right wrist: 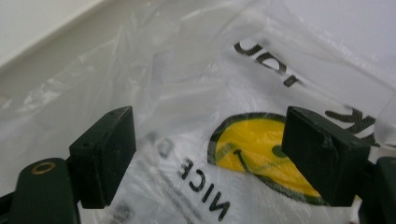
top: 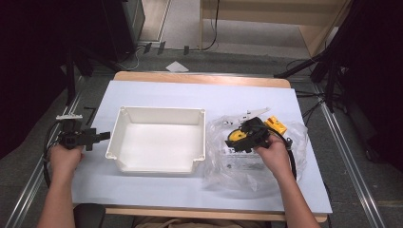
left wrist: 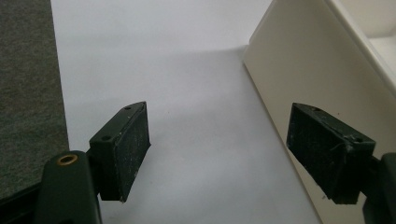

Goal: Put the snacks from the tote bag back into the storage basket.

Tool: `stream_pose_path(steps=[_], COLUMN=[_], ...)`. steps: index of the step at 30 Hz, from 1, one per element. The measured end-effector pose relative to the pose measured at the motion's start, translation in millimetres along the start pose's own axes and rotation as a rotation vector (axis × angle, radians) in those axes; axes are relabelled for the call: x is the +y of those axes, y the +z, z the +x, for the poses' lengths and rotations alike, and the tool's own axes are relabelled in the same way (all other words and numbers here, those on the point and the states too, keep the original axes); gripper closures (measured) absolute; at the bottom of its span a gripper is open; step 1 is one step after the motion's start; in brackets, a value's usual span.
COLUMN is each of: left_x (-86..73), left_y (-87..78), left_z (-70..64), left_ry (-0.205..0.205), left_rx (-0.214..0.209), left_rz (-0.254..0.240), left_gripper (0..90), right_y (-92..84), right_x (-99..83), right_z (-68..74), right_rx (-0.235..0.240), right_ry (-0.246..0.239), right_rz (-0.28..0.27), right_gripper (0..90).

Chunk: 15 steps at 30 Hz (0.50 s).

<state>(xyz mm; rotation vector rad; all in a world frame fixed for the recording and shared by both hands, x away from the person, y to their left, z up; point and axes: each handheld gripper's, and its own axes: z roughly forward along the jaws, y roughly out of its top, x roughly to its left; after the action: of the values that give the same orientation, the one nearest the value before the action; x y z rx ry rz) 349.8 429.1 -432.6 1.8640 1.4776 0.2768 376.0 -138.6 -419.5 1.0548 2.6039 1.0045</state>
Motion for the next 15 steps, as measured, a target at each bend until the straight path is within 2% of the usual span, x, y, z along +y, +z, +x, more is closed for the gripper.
stream_pose_path(steps=[4, 15], left_x=[0.0, 0.5], left_y=[0.0, 0.4], left_z=[-0.1, -0.4], left_ry=[0.001, -0.001], left_rx=[-0.001, -0.001], left_rz=[-0.001, -0.002], left_gripper=[22.6, 22.5], right_y=[-0.3, 1.0], right_x=[0.5, 3.6], right_z=[0.5, 5.6], right_rx=[0.019, 0.021], right_ry=[0.016, -0.005], right_rz=[-0.001, 0.010], right_gripper=[18.0, 18.1])
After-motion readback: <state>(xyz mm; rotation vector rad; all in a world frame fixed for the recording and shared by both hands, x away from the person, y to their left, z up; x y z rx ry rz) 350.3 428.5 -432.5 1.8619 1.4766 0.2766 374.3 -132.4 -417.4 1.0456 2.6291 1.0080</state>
